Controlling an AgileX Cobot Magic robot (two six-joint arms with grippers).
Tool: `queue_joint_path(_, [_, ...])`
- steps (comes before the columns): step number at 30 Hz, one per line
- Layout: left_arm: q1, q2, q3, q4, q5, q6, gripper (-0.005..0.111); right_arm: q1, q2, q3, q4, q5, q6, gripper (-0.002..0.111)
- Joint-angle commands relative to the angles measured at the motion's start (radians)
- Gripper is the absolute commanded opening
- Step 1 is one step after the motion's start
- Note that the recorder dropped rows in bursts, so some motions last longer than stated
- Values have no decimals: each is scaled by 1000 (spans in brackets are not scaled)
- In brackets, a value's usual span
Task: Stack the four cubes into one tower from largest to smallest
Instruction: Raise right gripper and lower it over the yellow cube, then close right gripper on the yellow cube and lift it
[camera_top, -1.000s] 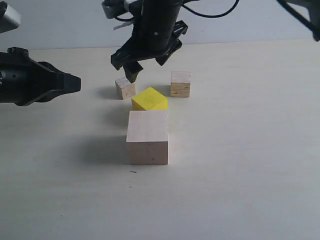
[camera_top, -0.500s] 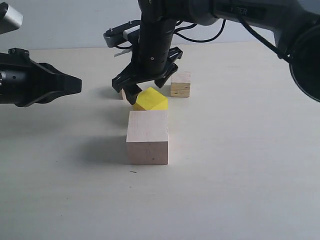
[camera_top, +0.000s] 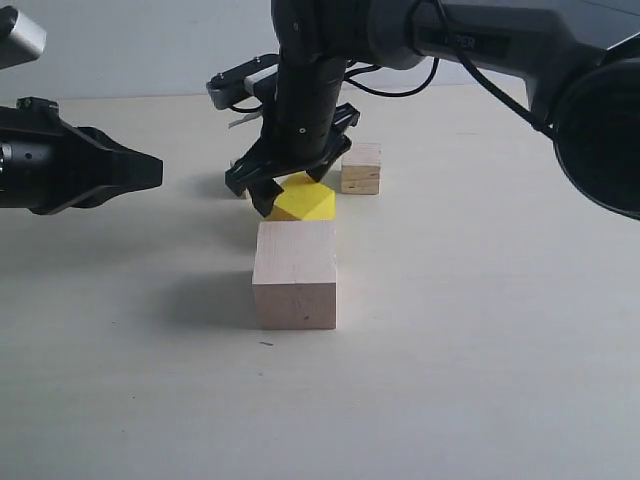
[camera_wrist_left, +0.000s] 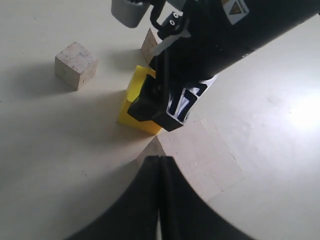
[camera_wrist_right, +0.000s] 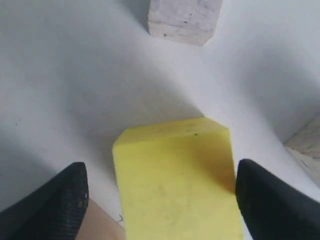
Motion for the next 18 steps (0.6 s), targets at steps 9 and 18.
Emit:
queue_joint_path(9, [3,-7,4,13,1,-4,0,2,8,-45,-50,1,-8,77])
queue_joint_path(18, [3,-7,4,13,1,-4,0,2,10,-53,-39,10,-54,77])
